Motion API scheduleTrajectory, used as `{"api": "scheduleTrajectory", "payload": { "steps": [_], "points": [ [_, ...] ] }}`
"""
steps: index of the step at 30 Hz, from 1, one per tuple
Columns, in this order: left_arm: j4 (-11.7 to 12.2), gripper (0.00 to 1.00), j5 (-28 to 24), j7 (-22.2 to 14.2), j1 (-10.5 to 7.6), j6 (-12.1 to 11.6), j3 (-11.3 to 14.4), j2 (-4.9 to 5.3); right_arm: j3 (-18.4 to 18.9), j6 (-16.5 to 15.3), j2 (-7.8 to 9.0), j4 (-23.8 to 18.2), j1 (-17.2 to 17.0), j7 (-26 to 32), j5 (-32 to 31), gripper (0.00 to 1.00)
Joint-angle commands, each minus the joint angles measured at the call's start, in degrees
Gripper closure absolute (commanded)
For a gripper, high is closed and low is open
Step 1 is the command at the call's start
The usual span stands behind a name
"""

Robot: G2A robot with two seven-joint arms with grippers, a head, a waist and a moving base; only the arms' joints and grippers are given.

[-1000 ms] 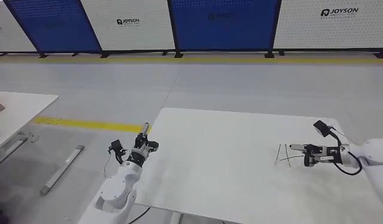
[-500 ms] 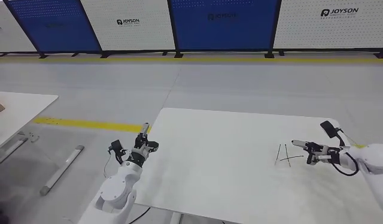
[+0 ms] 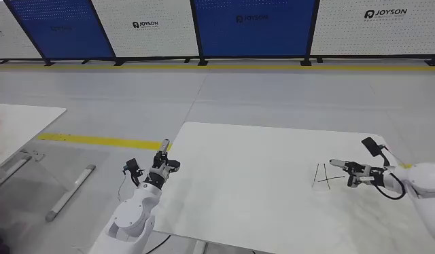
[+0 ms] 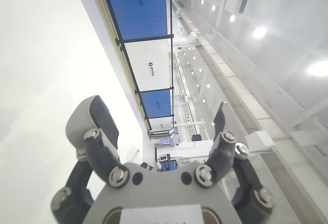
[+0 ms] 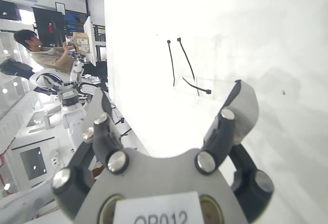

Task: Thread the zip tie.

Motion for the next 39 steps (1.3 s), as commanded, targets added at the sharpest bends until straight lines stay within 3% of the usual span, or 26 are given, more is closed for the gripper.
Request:
{"api": "scheduleTrajectory", "payload": {
  "steps": [1, 5, 14, 15, 16, 20, 25, 39],
  "points": [
    [0.00, 0.00, 0.00, 0.00, 0.00, 0.00, 0.00, 0.00, -0.10, 1.28, -0.06, -0.61, -0.19, -0.59, -0.53, 0.00],
    [0.00, 0.00, 0.00, 0.00, 0.00, 0.00, 0.00, 0.00, -0.22, 3.17, -0.19, -1.36, -0.55, -1.63, -1.54, 0.00],
    [0.00, 0.00, 0.00, 0.00, 0.00, 0.00, 0.00, 0.00, 0.25, 3.91, -0.28, -1.30, -0.78, -1.66, -2.44, 0.03],
    [0.00, 0.00, 0.00, 0.00, 0.00, 0.00, 0.00, 0.00, 0.31, 3.94, -0.30, -1.27, -0.76, -1.63, -2.51, 0.46],
    [0.00, 0.00, 0.00, 0.00, 0.00, 0.00, 0.00, 0.00, 0.34, 3.94, -0.32, -1.26, -0.77, -1.58, -2.56, 0.51],
    [0.00, 0.00, 0.00, 0.00, 0.00, 0.00, 0.00, 0.00, 0.53, 3.87, -0.36, -0.87, -0.73, -1.22, -2.85, 0.51],
    [0.00, 0.00, 0.00, 0.00, 0.00, 0.00, 0.00, 0.00, 0.64, 4.05, -0.50, 0.13, -0.49, -0.68, -3.13, 0.59],
    [0.00, 0.00, 0.00, 0.00, 0.00, 0.00, 0.00, 0.00, 0.47, 4.71, -1.32, 3.60, 0.56, -1.10, -3.53, 0.60]
  ]
}}
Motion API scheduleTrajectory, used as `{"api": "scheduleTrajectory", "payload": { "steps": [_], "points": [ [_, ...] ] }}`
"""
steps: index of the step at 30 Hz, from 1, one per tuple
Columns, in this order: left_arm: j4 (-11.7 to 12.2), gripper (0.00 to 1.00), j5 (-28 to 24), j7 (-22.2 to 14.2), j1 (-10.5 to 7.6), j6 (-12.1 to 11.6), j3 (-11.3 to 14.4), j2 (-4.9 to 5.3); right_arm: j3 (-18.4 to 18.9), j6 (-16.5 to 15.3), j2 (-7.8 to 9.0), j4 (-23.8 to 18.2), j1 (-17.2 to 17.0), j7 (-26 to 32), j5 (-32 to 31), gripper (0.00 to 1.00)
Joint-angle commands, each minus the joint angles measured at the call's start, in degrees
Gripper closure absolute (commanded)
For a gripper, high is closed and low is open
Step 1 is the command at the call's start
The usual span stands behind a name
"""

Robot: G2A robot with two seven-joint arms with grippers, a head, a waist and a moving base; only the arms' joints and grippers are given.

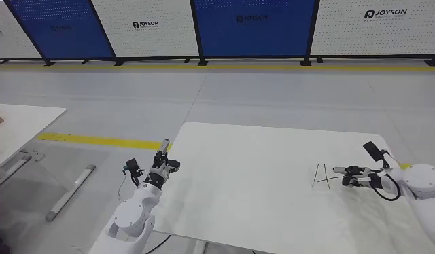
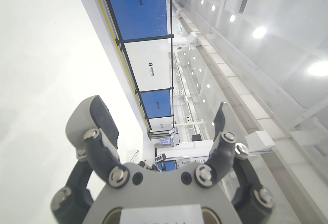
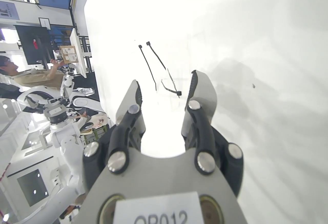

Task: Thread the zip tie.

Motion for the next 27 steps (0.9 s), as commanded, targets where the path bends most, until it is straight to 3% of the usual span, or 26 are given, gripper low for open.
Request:
{"api": "scheduleTrajectory", "payload": {
  "steps": [1, 14, 27],
  "points": [
    [0.00, 0.00, 0.00, 0.00, 0.00, 0.00, 0.00, 0.00, -0.09, 0.42, -0.13, 0.50, 0.24, -0.32, -0.22, 0.61],
    [0.00, 0.00, 0.00, 0.00, 0.00, 0.00, 0.00, 0.00, 0.16, -1.15, -0.85, 3.73, 1.46, 0.47, 0.34, 0.66],
    [0.00, 0.00, 0.00, 0.00, 0.00, 0.00, 0.00, 0.00, 0.36, -1.61, -1.25, 5.01, 1.74, 0.96, -0.11, 0.85]
  ]
}}
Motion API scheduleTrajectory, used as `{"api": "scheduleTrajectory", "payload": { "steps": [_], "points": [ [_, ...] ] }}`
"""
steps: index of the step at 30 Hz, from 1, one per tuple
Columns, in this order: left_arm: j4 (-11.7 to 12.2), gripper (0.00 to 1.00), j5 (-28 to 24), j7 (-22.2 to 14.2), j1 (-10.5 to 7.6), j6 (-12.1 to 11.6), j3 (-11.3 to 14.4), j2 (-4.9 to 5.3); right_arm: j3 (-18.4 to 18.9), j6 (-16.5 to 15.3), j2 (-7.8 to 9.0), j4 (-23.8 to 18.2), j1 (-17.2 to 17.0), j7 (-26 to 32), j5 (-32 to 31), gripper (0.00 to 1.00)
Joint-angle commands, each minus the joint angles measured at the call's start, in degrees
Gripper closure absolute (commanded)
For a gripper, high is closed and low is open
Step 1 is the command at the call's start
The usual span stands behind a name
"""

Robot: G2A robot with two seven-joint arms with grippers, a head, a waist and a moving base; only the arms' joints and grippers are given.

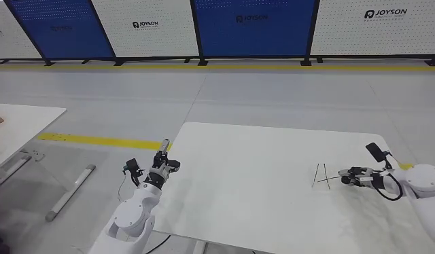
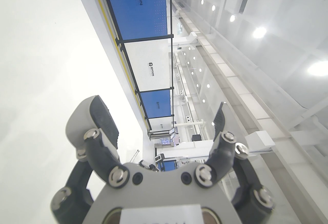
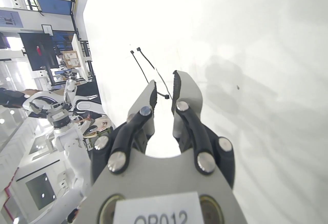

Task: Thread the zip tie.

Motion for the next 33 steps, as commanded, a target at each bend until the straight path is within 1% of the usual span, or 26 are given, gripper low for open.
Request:
{"api": "scheduleTrajectory", "payload": {
  "steps": [1, 3, 5, 7, 8, 11, 17, 20, 21, 25, 33],
  "points": [
    [0.00, 0.00, 0.00, 0.00, 0.00, 0.00, 0.00, 0.00, -0.02, -0.02, -0.07, 0.09, 0.03, 0.06, -0.08, 0.85],
    [0.00, 0.00, 0.00, 0.00, 0.00, 0.00, 0.00, 0.00, -0.03, -0.05, -0.15, 0.20, 0.11, 0.16, -0.20, 0.85],
    [0.00, 0.00, 0.00, 0.00, 0.00, 0.00, 0.00, 0.00, -0.02, -0.10, -0.21, 0.31, 0.17, 0.23, -0.28, 0.89],
    [0.00, 0.00, 0.00, 0.00, 0.00, 0.00, 0.00, 0.00, 0.00, -0.13, -0.27, 0.43, 0.23, 0.23, -0.42, 0.97],
    [0.00, 0.00, 0.00, 0.00, 0.00, 0.00, 0.00, 0.00, 0.02, -0.14, -0.29, 0.46, 0.24, 0.21, -0.48, 0.98],
    [0.00, 0.00, 0.00, 0.00, 0.00, 0.00, 0.00, 0.00, 0.12, -0.12, -0.35, 0.58, 0.26, -0.02, -0.60, 1.00],
    [0.00, 0.00, 0.00, 0.00, 0.00, 0.00, 0.00, 0.00, 0.50, -0.51, -0.38, 0.54, 0.12, -0.22, -0.63, 1.00],
    [0.00, 0.00, 0.00, 0.00, 0.00, 0.00, 0.00, 0.00, 1.30, -2.05, -0.20, 0.09, -0.41, -0.72, 0.06, 1.00],
    [0.00, 0.00, 0.00, 0.00, 0.00, 0.00, 0.00, 0.00, 1.77, -3.23, -0.05, -0.28, -0.80, -0.09, 0.78, 1.00],
    [0.00, 0.00, 0.00, 0.00, 0.00, 0.00, 0.00, 0.00, 3.58, -5.84, 0.67, -1.24, -2.04, 0.65, 2.06, 1.00],
    [0.00, 0.00, 0.00, 0.00, 0.00, 0.00, 0.00, 0.00, 8.20, -10.23, 2.15, -4.78, -6.07, 1.98, 7.50, 1.00]
  ]
}}
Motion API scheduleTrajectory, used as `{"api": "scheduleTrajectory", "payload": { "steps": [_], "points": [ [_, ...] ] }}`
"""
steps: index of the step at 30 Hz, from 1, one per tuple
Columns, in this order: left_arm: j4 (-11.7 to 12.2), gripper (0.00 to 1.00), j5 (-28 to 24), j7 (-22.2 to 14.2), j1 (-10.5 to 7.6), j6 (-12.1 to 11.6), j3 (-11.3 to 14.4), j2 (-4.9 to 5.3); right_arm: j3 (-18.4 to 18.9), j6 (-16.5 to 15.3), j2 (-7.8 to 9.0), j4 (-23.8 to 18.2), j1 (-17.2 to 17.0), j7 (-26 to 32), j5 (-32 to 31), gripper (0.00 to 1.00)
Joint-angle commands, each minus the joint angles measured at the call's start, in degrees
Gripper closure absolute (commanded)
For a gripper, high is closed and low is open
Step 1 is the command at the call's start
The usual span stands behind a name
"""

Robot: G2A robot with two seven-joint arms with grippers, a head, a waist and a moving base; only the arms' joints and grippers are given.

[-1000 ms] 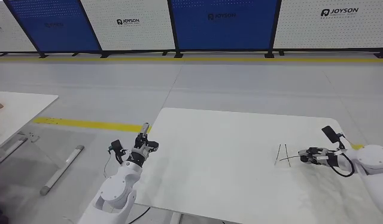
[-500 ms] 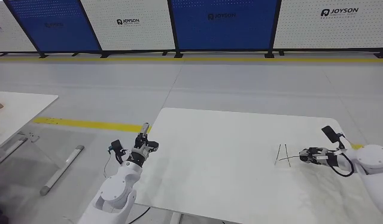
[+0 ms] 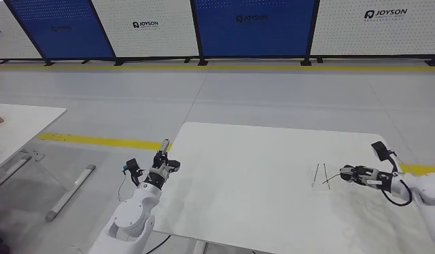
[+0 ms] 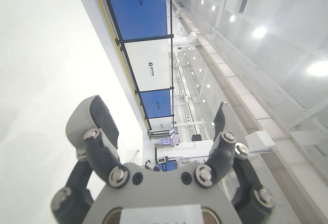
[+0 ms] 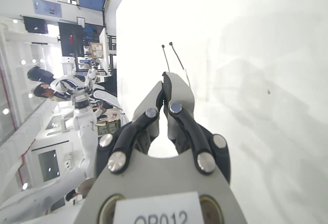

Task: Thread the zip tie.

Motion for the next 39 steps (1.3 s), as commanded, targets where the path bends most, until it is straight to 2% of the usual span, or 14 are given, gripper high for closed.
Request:
{"api": "scheduleTrajectory", "payload": {
  "steps": [1, 4, 6, 19, 21, 23, 25, 29, 33, 39],
  "points": [
    [0.00, 0.00, 0.00, 0.00, 0.00, 0.00, 0.00, 0.00, 1.10, -0.85, 0.31, -0.70, -0.89, 0.11, 1.30, 1.00],
    [0.00, 0.00, 0.00, 0.00, 0.00, 0.00, 0.00, 0.00, 3.71, -2.19, 0.88, -1.31, -2.89, -1.21, 4.86, 1.00],
    [0.00, 0.00, 0.00, 0.00, 0.00, 0.00, 0.00, 0.00, 5.16, -3.24, 1.17, -1.69, -4.15, -0.02, 7.72, 1.00],
    [0.00, 0.00, 0.00, 0.00, 0.00, 0.00, 0.00, 0.00, 5.13, -3.24, 1.15, -1.91, -4.29, -0.28, 7.72, 1.00],
    [0.00, 0.00, 0.00, 0.00, 0.00, 0.00, 0.00, 0.00, 5.34, -3.76, 1.13, -3.83, -5.47, -1.25, 8.33, 1.00],
    [0.00, 0.00, 0.00, 0.00, 0.00, 0.00, 0.00, 0.00, 6.16, -5.48, 1.50, -6.73, -7.33, -4.11, 6.90, 1.00],
    [0.00, 0.00, 0.00, 0.00, 0.00, 0.00, 0.00, 0.00, 7.64, -5.69, 1.95, -10.43, -9.47, -5.60, 7.17, 1.00],
    [0.00, 0.00, 0.00, 0.00, 0.00, 0.00, 0.00, 0.00, 12.15, -5.69, 3.18, -22.14, -17.26, -9.89, 7.62, 1.00],
    [0.00, 0.00, 0.00, 0.00, 0.00, 0.00, 0.00, 0.00, 15.68, -5.69, 4.07, -31.57, -24.47, -9.73, 8.08, 1.00],
    [0.00, 0.00, 0.00, 0.00, 0.00, 0.00, 0.00, 0.00, 15.68, -5.69, 4.07, -31.57, -24.47, -9.73, 8.08, 1.00]
  ]
}}
